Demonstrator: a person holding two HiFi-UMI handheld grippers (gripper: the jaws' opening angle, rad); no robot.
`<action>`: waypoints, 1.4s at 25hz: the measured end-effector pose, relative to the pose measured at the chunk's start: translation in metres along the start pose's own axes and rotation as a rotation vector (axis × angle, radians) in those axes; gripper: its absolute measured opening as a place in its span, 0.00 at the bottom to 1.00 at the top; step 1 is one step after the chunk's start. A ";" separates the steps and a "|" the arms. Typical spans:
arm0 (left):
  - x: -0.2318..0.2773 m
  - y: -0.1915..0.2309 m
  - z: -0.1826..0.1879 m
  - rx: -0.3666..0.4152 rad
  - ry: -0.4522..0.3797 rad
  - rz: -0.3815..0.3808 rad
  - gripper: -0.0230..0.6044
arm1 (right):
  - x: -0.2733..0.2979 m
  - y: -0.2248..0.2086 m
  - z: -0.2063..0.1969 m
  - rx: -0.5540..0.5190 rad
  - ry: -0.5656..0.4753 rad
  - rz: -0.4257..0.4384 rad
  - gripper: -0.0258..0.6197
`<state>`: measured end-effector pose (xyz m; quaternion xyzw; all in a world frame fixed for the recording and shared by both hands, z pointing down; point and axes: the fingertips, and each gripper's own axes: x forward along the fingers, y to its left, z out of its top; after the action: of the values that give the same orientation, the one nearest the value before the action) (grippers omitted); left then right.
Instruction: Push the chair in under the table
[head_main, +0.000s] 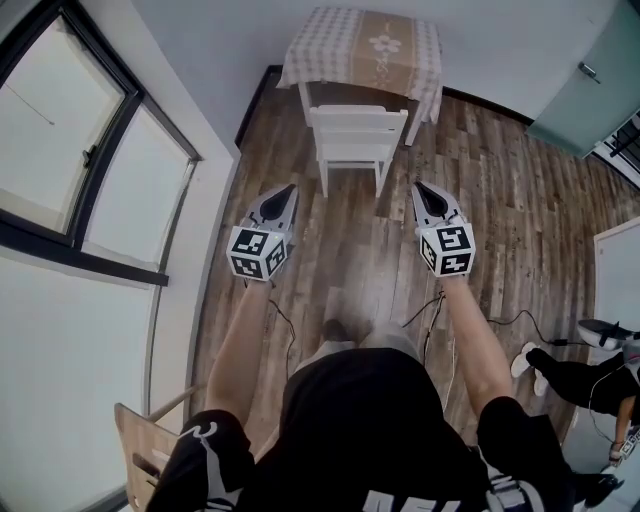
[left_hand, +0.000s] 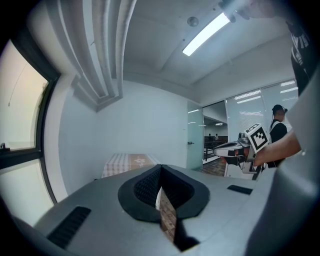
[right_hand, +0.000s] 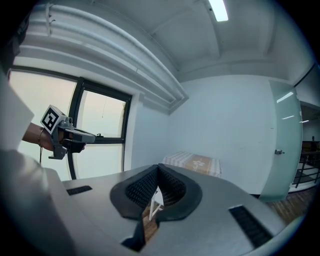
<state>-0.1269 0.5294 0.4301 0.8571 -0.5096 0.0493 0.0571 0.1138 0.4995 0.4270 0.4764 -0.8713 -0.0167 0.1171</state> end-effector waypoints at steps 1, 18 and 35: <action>0.000 0.003 -0.002 -0.004 0.003 -0.003 0.08 | 0.001 0.002 -0.001 0.002 0.005 -0.005 0.06; 0.052 0.033 -0.016 -0.026 0.035 0.002 0.08 | 0.045 -0.037 -0.023 0.024 0.034 -0.038 0.06; 0.218 0.094 -0.034 -0.053 0.128 0.114 0.08 | 0.194 -0.164 -0.063 0.086 0.100 0.035 0.06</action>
<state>-0.1065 0.3010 0.4992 0.8199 -0.5540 0.0940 0.1093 0.1627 0.2532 0.5014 0.4658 -0.8725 0.0467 0.1402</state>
